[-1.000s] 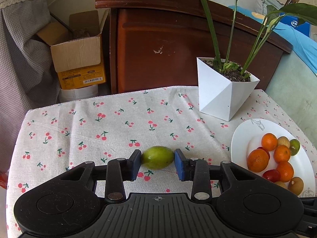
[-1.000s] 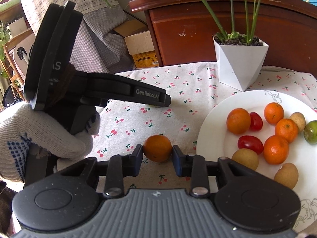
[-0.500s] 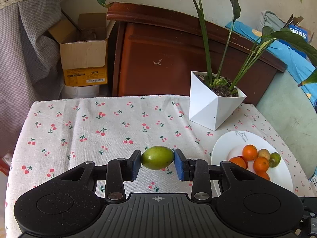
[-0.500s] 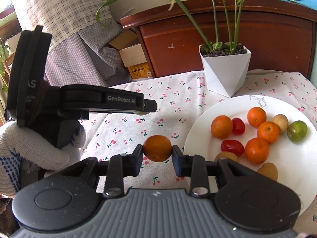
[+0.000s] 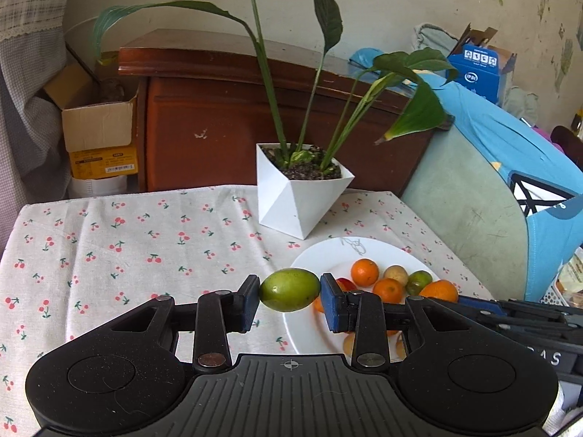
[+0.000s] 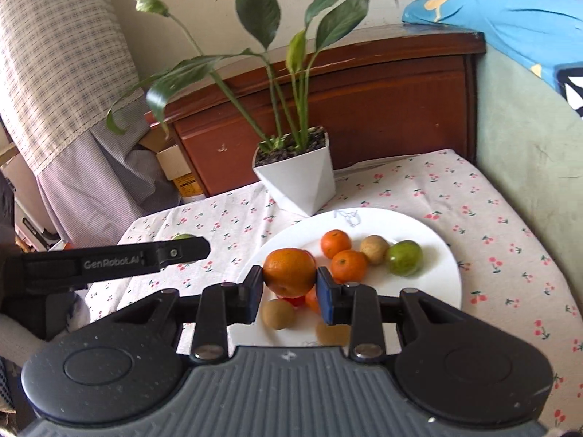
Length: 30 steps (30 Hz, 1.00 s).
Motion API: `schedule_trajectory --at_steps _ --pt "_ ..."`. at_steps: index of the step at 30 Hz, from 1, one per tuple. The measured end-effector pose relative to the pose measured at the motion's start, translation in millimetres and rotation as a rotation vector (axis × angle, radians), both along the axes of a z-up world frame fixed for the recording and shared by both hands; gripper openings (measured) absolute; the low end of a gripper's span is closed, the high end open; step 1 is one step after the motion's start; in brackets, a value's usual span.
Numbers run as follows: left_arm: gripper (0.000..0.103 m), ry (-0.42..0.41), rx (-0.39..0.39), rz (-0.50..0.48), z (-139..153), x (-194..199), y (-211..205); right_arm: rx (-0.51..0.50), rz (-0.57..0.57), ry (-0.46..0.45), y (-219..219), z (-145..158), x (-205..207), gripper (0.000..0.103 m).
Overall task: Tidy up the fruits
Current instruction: 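Carry the lime and tangerine onto the plate and open both tools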
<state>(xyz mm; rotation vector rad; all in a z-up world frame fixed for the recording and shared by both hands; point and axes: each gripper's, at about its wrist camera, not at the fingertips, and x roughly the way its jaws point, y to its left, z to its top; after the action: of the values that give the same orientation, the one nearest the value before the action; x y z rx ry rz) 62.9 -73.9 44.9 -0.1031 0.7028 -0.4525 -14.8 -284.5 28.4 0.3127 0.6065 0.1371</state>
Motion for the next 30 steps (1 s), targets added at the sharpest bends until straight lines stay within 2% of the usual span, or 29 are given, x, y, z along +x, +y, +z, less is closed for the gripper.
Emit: schedule_trajectory --at_steps 6,12,26,29,30 --pt "0.033 0.005 -0.002 -0.116 -1 -20 -27 0.057 -0.113 0.021 -34 -4 2 0.031" --pt "0.033 0.019 0.026 -0.206 -11 -33 -46 0.090 -0.144 0.080 -40 -18 5 0.031" --pt "0.034 0.034 0.063 -0.226 -19 -33 -54 0.076 -0.159 0.112 -36 -25 8 0.034" --pt "0.038 0.032 0.066 -0.225 -16 -33 -56 0.080 -0.168 0.104 -38 -22 8 0.036" --pt "0.047 0.032 0.069 -0.221 -15 -33 -56 0.079 -0.173 0.103 -39 -21 8 0.039"
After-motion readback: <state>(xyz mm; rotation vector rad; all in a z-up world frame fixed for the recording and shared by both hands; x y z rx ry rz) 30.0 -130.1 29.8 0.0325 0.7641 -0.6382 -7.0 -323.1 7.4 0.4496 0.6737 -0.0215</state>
